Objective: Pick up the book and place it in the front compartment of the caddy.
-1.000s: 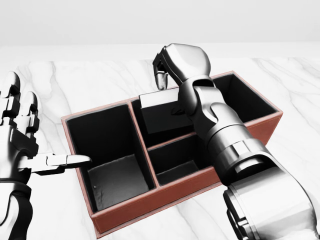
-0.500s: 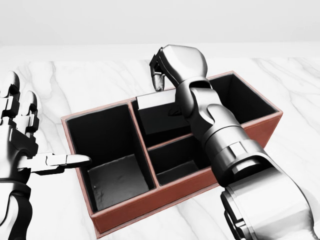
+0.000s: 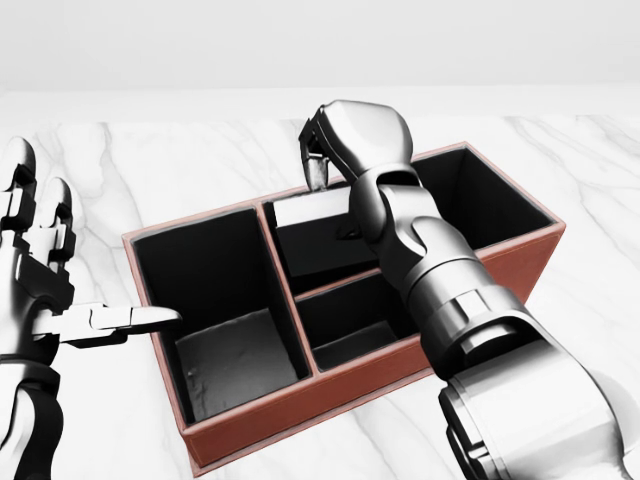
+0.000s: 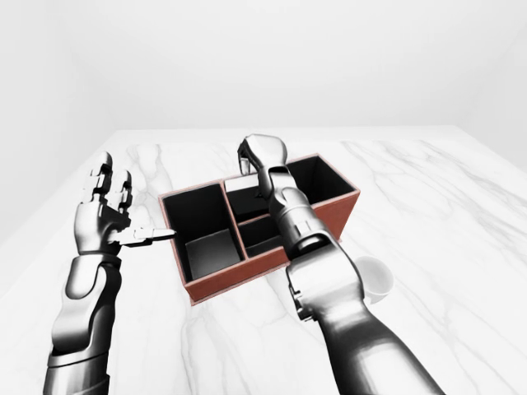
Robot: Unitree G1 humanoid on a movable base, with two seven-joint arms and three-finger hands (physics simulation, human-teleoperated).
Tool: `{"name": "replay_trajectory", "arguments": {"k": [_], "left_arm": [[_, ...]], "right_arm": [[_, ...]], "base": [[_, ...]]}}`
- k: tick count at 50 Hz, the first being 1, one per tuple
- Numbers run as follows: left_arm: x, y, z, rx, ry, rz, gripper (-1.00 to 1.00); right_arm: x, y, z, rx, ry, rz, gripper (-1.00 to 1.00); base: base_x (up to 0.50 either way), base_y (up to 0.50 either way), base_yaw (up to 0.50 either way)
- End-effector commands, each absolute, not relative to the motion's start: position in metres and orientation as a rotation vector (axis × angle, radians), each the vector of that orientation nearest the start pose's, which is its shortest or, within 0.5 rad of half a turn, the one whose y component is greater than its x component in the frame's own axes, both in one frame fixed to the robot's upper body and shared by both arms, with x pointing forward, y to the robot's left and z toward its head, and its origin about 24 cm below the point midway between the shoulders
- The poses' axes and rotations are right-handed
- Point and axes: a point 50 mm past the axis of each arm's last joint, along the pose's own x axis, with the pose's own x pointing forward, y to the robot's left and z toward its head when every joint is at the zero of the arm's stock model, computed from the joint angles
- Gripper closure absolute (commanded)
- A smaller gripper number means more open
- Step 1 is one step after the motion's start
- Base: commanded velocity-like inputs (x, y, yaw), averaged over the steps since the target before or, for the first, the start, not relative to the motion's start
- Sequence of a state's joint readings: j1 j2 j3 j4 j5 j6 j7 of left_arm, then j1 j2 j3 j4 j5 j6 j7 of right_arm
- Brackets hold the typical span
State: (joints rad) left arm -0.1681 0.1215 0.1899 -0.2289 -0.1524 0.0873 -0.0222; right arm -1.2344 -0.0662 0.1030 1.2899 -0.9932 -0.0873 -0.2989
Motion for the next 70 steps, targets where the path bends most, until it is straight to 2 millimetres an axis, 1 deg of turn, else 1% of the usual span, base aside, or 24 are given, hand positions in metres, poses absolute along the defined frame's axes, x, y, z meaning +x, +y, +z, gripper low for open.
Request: {"name": "replay_trajectory", "arguments": {"k": [1,11,31,51,57,58,70], "left_arm": [[0.2719,0.1988,0.1362,-0.029,-0.329,0.086,-1.00],[0.2719,0.1988,0.1362,-0.029,-0.329,0.086,-1.00],[0.2731,0.1990,0.1325,-0.030,-0.312,0.087,-1.00],[0.2717,0.1989,0.1346,-0.030,-0.322,0.087,-1.00],[0.2727,0.1991,0.1326,-0.030,-0.313,0.087,-1.00],[0.2725,0.1991,0.1329,-0.029,-0.314,0.087,-1.00],[0.2731,0.1990,0.1318,-0.030,-0.309,0.087,-1.00]], "right_arm": [[0.4191,-0.0702,0.1812,-1.223,-0.336,0.014,1.00],[0.4185,-0.0696,0.1793,-1.231,-0.342,0.009,1.00],[0.4184,-0.0698,0.1845,-1.225,-0.375,-0.027,1.00],[0.4178,-0.0720,0.1818,-1.239,-0.388,-0.051,1.00],[0.4176,-0.0715,0.1808,-1.243,-0.388,-0.048,1.00],[0.4176,-0.0714,0.1808,-1.245,-0.388,-0.048,-1.00],[0.4174,-0.0719,0.1792,-1.244,-0.382,-0.045,-1.00]], "base": [[0.00,0.00,0.00],[0.00,0.00,0.00],[0.00,0.00,0.00],[0.00,0.00,0.00],[0.00,0.00,0.00],[0.00,0.00,0.00],[0.00,0.00,0.00]]}}
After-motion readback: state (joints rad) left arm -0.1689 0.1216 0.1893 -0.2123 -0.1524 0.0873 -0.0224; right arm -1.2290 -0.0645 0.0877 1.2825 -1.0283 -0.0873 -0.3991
